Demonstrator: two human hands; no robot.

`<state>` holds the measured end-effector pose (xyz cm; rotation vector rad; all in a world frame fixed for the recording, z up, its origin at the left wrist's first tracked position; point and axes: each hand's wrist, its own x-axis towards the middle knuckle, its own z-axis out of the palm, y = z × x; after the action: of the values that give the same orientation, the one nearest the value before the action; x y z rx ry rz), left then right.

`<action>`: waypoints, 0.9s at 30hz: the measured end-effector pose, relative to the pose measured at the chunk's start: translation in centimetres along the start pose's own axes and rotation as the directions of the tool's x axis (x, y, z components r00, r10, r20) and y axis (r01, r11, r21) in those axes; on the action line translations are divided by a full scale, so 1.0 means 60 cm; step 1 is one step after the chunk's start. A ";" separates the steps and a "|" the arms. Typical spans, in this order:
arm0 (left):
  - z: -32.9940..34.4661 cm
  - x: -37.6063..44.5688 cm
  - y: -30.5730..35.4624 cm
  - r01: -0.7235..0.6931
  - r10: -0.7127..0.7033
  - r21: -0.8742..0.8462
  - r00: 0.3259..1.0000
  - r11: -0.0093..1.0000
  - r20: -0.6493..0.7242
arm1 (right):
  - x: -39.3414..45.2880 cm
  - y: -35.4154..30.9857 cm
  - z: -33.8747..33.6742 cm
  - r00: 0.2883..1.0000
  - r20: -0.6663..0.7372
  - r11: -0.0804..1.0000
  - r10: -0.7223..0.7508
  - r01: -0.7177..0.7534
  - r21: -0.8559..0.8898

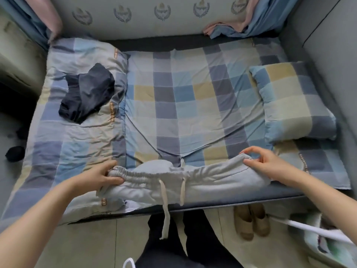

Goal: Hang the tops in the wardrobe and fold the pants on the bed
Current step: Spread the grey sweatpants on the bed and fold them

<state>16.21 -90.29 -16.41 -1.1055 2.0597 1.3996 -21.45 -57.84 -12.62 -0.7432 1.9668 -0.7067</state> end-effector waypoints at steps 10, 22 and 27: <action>0.016 0.182 0.018 -0.033 -0.063 -0.217 0.905 0.976 -0.421 | 0.203 0.072 -0.010 0.980 -0.195 0.999 -0.026 0.029 0.014; 0.141 0.706 -0.197 0.124 -0.114 -0.024 0.800 0.992 -0.589 | 0.679 0.379 0.195 0.902 -0.428 0.996 0.054 -0.076 -0.035; 0.142 0.746 -0.218 0.090 -0.051 0.029 0.773 0.996 -0.632 | 0.733 0.409 0.199 0.863 -0.502 0.998 0.063 -0.048 0.044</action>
<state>-1.01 -101.89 -59.02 -1.7959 2.4384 0.9917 -35.02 -76.04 -59.15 -0.5093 2.4312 -0.9667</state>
